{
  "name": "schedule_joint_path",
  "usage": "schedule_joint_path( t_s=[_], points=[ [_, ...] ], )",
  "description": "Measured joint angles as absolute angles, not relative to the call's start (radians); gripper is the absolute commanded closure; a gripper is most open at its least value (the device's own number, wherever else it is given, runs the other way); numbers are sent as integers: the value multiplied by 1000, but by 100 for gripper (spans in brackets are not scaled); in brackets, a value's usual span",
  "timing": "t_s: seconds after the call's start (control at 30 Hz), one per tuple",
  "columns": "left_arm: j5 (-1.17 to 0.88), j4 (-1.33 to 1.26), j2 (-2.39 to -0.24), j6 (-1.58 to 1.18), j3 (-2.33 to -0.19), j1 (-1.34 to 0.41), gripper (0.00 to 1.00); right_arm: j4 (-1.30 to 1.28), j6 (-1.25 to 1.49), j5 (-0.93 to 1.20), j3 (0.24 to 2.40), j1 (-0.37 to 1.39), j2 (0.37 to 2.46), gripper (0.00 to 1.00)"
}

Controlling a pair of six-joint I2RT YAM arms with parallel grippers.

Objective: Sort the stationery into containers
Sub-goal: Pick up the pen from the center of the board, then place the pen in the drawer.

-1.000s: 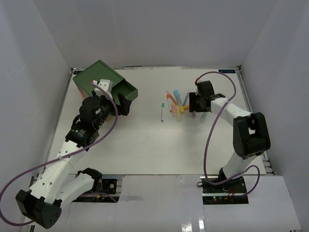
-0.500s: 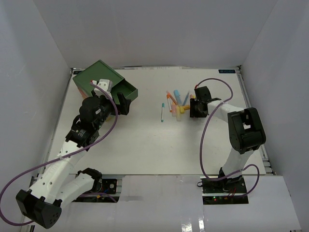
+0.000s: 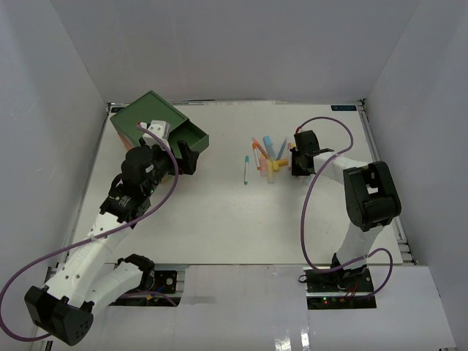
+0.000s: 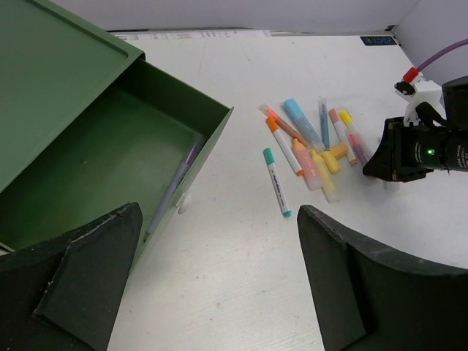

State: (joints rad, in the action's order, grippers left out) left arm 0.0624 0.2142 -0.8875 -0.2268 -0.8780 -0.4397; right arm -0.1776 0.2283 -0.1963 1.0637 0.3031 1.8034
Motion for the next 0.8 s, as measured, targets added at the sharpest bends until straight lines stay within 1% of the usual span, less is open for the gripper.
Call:
schedule_joint_path(
  t_s=[0.03,0.07,0.23,0.33,0.53,0.57,0.8],
  points=[
    [61,220,-889,-231,-881,-440,2,-177,228,-197,1063,303,1803,82],
    [58,230,-891,-239,-886,-440,2,-175,227,-200,1061,303,1803,82],
    [20,268,-910,-291,-933,-439,2,-168,228,-202,1016,303,1756,83],
    [-36,282,-932,-342,-970,-439,2,-195,229,-199,986,309,1684,83],
    [-182,279,-1061,-479,-1054,-447,2,-202,236,-150,938,344,1449,83],
    [-193,276,-1089,-498,-1066,-458,2,-194,243,-125,922,363,1382,83],
    [-133,250,-1290,-564,-1202,-649,2,-60,299,12,791,473,1125,80]
  ],
)
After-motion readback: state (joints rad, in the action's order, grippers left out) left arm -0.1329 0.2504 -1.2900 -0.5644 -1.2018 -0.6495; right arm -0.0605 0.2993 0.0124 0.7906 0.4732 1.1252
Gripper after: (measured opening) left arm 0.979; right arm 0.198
